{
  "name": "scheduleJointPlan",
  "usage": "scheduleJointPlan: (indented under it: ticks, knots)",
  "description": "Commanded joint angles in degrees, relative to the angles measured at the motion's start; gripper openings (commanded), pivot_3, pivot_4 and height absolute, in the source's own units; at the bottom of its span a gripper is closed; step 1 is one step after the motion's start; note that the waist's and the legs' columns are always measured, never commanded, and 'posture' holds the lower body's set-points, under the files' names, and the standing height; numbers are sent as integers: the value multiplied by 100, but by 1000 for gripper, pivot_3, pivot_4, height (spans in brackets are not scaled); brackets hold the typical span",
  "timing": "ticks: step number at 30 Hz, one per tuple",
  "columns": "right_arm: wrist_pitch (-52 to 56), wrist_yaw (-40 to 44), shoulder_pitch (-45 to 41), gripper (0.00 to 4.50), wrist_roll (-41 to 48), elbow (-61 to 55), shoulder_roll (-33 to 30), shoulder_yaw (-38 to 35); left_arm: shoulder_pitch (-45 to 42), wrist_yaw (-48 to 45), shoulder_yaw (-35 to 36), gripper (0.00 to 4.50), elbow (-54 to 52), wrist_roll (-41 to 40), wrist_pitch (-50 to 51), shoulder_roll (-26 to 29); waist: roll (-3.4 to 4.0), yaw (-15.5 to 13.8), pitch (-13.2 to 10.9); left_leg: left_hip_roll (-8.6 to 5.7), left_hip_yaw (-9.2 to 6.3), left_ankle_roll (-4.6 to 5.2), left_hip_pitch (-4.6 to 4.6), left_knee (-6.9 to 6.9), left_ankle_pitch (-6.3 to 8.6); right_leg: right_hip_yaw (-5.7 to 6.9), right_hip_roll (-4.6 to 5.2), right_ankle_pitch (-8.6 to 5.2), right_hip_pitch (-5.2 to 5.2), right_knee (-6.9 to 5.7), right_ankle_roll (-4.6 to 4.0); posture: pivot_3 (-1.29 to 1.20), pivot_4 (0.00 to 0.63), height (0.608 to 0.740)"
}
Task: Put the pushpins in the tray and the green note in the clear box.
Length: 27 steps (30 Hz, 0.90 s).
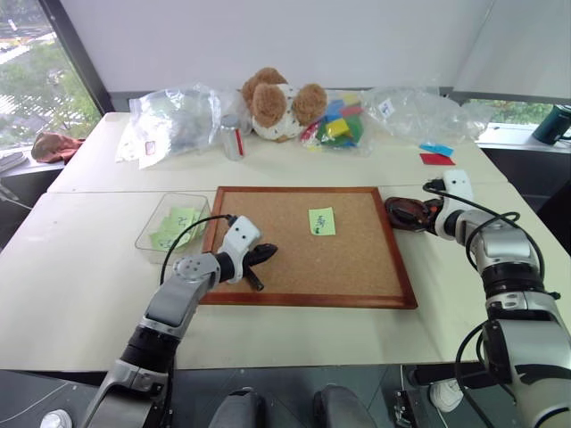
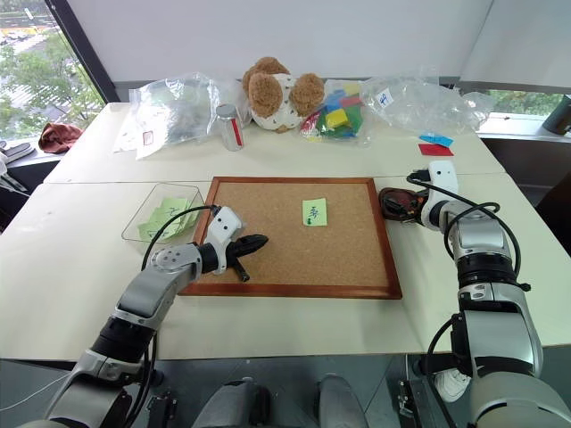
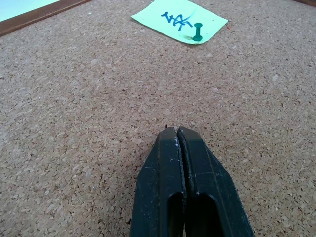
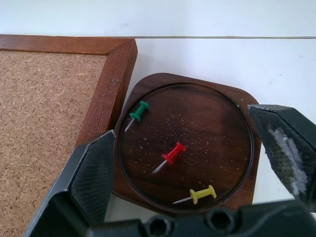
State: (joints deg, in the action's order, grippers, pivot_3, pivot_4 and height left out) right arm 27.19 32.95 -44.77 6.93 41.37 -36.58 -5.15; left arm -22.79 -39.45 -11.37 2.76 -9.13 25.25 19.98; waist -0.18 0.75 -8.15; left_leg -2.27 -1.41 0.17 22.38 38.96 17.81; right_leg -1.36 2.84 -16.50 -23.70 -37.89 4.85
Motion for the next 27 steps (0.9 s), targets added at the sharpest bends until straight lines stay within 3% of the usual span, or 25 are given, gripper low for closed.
scheduleJointPlan:
  ticks: [1, 4, 9, 14, 17, 20, 27]
  knots:
    - [-2, 34, -114, 4387, 5, -253, -43, -56, 198, -33, -132, 0, 226, 117, 158, 60, 0, 0, 0, 0, 0, 0, 0, 0, 0, 0, 0, 0, 0, 0, 0, 0, 150, 740]
    - [257, 235, -44, 4387, 148, -793, -89, -65, 186, -27, -125, 0, 230, 119, 152, 62, 4, -1, -2, 0, 0, 0, 0, 0, 0, 0, 0, 0, 0, 0, 0, 0, 150, 740]
    - [1003, 1161, 552, 4387, 644, -2970, -162, 283, 193, -38, -115, 0, 208, 110, 161, 76, 7, -1, -3, 2, -3, 1, 0, -4, 1, 2, 0, 0, -1, 1, 0, 0, 150, 740]
    - [1466, 1096, 670, 4387, 717, -4066, 250, 788, 194, -62, -115, 0, 197, 105, 173, 101, 7, 11, -2, 2, -3, 3, 0, -2, 2, 0, 0, 0, 1, 2, 0, 0, 150, 740]
    - [1594, 963, 688, 3514, 714, -4304, 640, 1055, 188, -60, -121, 0, 186, 106, 187, 100, 7, 2, -3, 2, -5, 2, -1, -4, 2, 2, 0, 0, -1, 1, 0, 0, 150, 740]
    - [1601, 811, 683, 2068, 604, -4255, 851, 1220, 185, -51, -119, 0, 177, 106, 194, 101, 7, -7, -3, 2, -6, 2, 1, -4, 2, 3, 1, 0, -1, 4, 0, 0, 150, 740]
    - [1427, 658, 717, 2068, 454, -3877, 1107, 1424, 188, -42, -115, 0, 157, 106, 207, 103, 7, -5, -3, 1, -6, 3, 2, -4, 3, 5, 2, 0, 1, 14, 0, 0, 150, 740]
